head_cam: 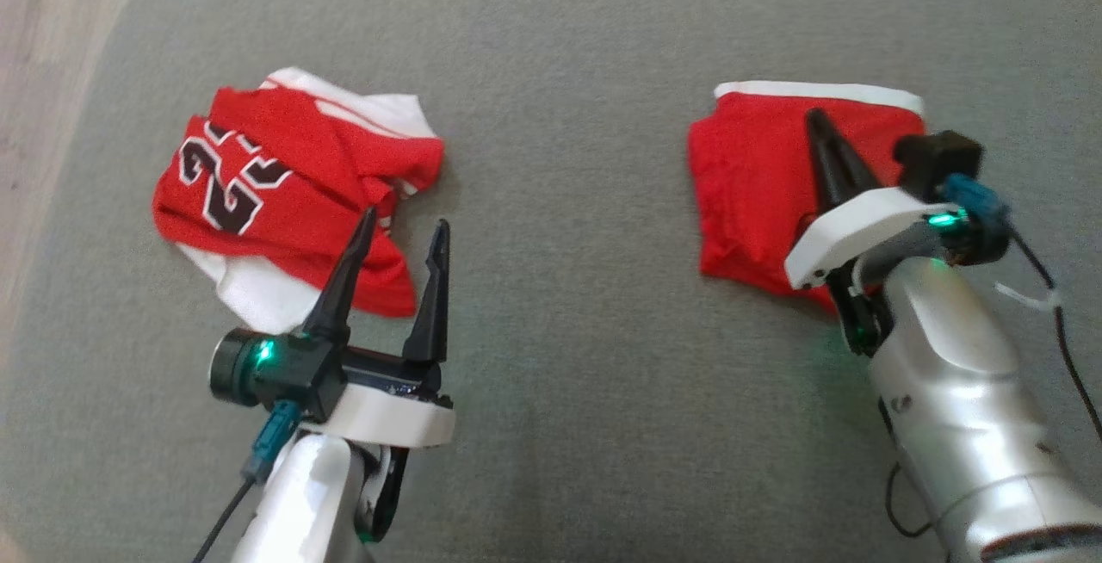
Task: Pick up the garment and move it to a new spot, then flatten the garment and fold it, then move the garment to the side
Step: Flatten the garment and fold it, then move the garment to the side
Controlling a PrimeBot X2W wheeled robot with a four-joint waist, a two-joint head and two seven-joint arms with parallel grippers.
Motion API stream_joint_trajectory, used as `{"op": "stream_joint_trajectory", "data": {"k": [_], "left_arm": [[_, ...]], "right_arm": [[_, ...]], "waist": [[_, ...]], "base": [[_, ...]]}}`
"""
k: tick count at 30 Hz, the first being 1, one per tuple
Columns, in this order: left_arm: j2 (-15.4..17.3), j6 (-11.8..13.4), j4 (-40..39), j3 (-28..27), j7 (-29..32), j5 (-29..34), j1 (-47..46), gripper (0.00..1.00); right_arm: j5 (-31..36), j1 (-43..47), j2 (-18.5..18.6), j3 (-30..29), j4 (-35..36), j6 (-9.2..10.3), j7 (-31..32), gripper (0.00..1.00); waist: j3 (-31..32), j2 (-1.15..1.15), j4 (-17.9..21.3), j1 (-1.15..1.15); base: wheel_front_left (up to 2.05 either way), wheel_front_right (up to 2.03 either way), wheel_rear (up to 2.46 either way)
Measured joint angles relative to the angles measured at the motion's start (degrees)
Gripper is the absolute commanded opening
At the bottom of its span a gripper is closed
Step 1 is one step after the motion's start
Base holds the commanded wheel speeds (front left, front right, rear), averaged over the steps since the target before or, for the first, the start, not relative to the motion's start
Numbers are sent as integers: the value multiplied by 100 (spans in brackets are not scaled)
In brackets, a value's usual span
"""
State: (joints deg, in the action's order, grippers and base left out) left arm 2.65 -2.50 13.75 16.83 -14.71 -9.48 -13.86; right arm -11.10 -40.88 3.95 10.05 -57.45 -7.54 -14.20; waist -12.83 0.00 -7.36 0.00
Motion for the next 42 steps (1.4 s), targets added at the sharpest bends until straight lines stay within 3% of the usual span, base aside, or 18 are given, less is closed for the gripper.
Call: {"op": "stream_joint_trajectory", "data": {"k": [6,10,14,15,16,17,27,42], "left_arm": [[2,0,-35,-210,0,47,122,100],[9,5,-38,-389,0,47,334,100],[10,-3,-3,-508,0,47,383,100],[9,-3,5,-555,0,47,383,100],[11,-4,22,-589,0,47,384,100],[11,-4,40,-602,0,47,387,100],[10,-62,75,-617,0,64,487,100],[9,-102,51,-390,0,88,215,100]], "right_arm": [[43,941,-9,-672,1475,0,-16,0],[-16,1688,-18,-712,2508,0,-18,0],[-69,2350,-51,-816,3038,0,-19,0],[-82,2496,-51,-845,3119,0,-19,40],[-102,2622,-51,-845,3186,0,-19,88],[-112,2721,-51,-845,3226,0,-19,100],[-2,2816,-97,-883,3297,0,-19,100],[253,1363,-97,-1682,1658,0,953,100]], "waist": [[275,0,382,-1],[373,0,637,-1],[414,0,836,-1],[422,0,869,0],[428,0,895,-1],[437,0,915,-1],[449,0,874,-1],[-91,0,398,0]], "base": [[0,0,0],[0,0,0],[0,0,0],[0,0,0],[0,0,0],[0,0,0],[0,0,0],[0,0,0]]}}
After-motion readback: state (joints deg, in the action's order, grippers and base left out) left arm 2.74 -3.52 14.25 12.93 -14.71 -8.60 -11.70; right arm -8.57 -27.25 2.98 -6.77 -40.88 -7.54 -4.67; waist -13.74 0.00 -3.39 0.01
